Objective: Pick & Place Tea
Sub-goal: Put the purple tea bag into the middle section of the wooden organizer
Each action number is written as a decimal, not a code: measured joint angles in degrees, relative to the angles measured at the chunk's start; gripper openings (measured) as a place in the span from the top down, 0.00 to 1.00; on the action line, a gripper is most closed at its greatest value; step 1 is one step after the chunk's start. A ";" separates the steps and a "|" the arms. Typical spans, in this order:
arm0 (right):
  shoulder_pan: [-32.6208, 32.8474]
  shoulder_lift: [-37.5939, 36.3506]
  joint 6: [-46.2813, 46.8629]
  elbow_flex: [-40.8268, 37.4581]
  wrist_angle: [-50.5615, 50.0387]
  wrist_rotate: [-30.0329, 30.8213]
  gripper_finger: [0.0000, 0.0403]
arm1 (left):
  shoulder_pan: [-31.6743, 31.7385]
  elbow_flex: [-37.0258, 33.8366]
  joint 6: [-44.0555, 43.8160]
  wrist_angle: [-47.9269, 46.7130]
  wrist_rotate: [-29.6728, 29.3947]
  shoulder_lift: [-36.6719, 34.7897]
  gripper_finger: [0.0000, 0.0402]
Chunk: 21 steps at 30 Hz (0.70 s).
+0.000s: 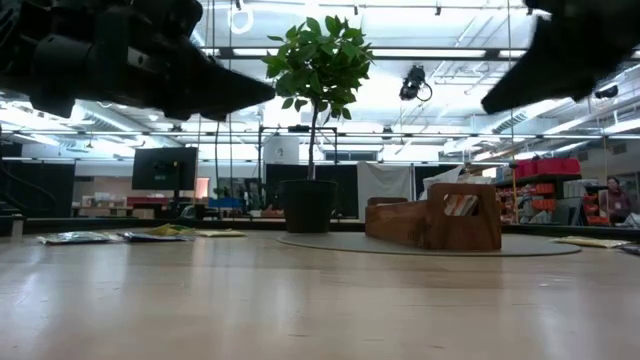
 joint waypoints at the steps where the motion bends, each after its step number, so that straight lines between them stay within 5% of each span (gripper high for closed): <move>1: 0.97 -0.28 -0.84 -1.69 3.30 0.69 0.82 | 0.20 -0.06 -0.41 -0.51 0.80 -0.40 0.89; 8: 5.39 -6.58 -5.90 -13.14 19.23 4.30 0.90 | 5.10 -2.71 -3.35 -0.44 16.98 -4.59 0.89; 21: 12.37 -21.98 -2.09 -18.39 16.43 5.63 0.93 | 11.64 -14.47 -5.35 -0.84 17.06 -16.43 0.89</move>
